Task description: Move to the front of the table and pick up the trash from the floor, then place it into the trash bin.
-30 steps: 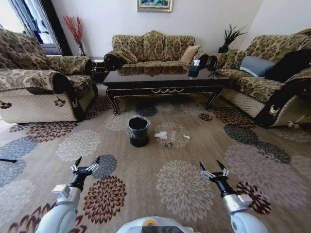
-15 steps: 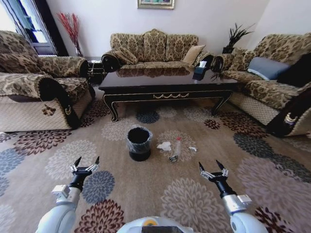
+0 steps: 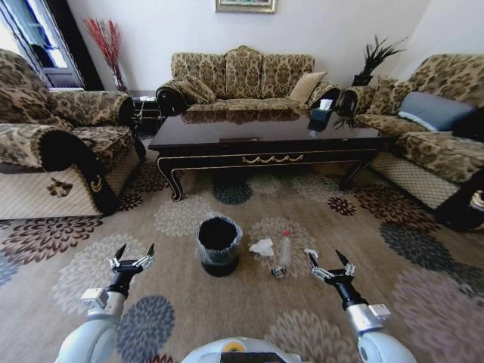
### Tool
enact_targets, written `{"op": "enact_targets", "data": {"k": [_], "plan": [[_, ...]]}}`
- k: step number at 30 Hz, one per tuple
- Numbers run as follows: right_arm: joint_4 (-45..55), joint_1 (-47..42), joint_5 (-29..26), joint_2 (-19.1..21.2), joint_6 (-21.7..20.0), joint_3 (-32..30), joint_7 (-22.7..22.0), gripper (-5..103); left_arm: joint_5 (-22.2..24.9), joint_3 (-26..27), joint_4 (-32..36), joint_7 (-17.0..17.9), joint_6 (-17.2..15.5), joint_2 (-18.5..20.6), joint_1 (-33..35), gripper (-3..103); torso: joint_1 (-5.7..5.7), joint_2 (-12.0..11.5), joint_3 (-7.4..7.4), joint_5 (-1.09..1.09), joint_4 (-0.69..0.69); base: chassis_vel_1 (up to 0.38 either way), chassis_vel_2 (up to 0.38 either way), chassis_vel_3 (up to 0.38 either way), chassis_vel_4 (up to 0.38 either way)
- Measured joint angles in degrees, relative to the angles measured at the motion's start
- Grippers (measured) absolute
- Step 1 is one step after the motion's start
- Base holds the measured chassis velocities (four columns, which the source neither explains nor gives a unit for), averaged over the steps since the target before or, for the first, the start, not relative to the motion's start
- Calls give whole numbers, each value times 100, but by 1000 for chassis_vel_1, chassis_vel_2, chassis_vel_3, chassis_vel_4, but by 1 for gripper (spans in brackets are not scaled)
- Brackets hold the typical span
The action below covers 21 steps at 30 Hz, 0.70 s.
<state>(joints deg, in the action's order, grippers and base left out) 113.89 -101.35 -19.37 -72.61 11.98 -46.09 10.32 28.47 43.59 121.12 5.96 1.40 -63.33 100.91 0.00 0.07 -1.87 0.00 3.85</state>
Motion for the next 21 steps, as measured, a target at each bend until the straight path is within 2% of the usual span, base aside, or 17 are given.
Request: {"op": "enact_targets", "data": {"k": [5,7,10,12,15,16,18,20,21], "plan": [[-30,6,21,-9,40,12,0,100,-38,-28,37,-5,-59,25,-35,100,0,0,-1,0,0,-206,214,221,-211],[-30,14,-9,-12,53,20,0,100,-61,-66,130,-15,-177,44,-60,100,1,0,-1,-2,0,-172,175,178,-170],[-65,40,47,-7,74,22,0,100,-90,-277,412,13,-690,109,-235,100,1,-1,-2,0,0,-93,81,105,-93],[-73,40,58,-7,79,22,0,100,-104,-330,464,33,-799,127,-281,100,1,-1,-2,-1,-1,-50,29,73,-61],[-136,29,134,-33,120,22,4,100,-134,-674,799,196,-1396,317,-553,100,0,0,0,1,1,9,-11,-7,17],[-136,29,134,-33,120,22,4,100,-134,-674,799,196,-1396,317,-553,100,0,0,0,1,1,26,-33,-22,51],[-162,27,155,-48,140,23,6,100,-46,-861,1005,420,-1741,447,-688,100,0,0,1,0,1,0,0,0,0],[-211,73,156,-33,149,59,7,100,241,-1026,1283,761,-2209,572,-768,100,0,1,0,0,3,0,0,0,0],[-260,153,152,25,149,114,8,100,490,-1095,1483,1038,-2596,612,-773,100,0,0,0,0,1,0,0,0,0]]}}
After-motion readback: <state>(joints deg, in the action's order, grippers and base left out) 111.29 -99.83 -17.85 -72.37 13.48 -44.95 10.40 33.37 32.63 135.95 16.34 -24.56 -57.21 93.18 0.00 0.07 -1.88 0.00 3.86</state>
